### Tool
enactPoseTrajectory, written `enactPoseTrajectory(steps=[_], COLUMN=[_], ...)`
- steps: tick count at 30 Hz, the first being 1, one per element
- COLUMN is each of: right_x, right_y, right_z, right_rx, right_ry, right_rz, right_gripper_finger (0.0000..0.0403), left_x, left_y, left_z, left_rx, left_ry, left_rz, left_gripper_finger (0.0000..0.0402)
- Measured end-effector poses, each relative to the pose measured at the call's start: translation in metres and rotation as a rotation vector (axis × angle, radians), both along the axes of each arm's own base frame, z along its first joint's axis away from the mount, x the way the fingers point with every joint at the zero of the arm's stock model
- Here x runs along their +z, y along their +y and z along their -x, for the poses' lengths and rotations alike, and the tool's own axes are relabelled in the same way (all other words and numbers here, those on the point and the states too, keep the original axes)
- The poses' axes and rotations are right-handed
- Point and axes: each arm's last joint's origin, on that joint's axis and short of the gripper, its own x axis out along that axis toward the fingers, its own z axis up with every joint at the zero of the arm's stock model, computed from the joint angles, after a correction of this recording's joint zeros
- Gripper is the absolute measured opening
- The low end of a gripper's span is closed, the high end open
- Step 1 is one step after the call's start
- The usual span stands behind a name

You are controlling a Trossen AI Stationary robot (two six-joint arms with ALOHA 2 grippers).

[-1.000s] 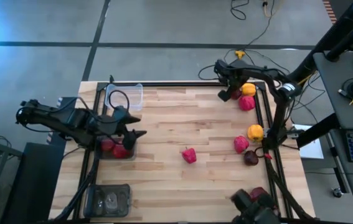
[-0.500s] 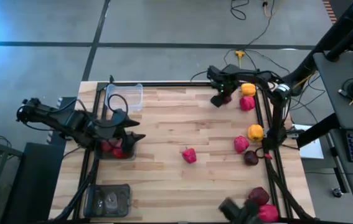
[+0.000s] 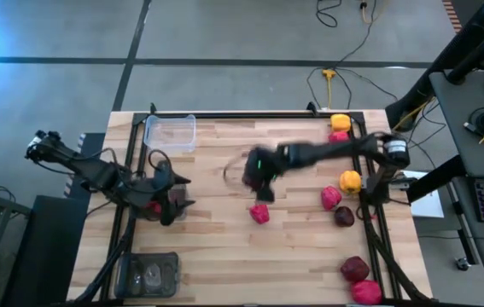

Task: Sort produce into baskets
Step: Put the red apple into the top black bin

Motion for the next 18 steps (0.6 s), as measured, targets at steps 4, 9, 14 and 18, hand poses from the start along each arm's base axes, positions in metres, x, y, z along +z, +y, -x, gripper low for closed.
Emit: enactPoseTrajectory(steps=[4,9,14,18], right_x=[-0.012,-0.034,-0.075,-0.102], right_y=[0.050,0.079,0.080,0.083], right_z=[-0.021,-0.047,-0.072,-0.088], right_rx=[-0.111,-0.320,-0.393,-0.403], right_ry=[-0.144,-0.376,-0.490,-0.511], right_rz=[0.160,0.144,0.081,0.095], right_gripper_finger=[0.0304,0.0312,0.0305,0.0320], left_x=[-0.021,-0.042,-0.055,-0.061], left_y=[-0.005,-0.002,0.000,0.003], left_z=[-0.002,0.001,0.003,0.003], left_rx=[-0.018,0.043,0.052,0.052], left_ry=[-0.041,-0.008,0.020,0.046], left_rz=[0.098,0.105,0.066,0.073], left_gripper_finger=[0.0346,0.0351,0.0350,0.0350])
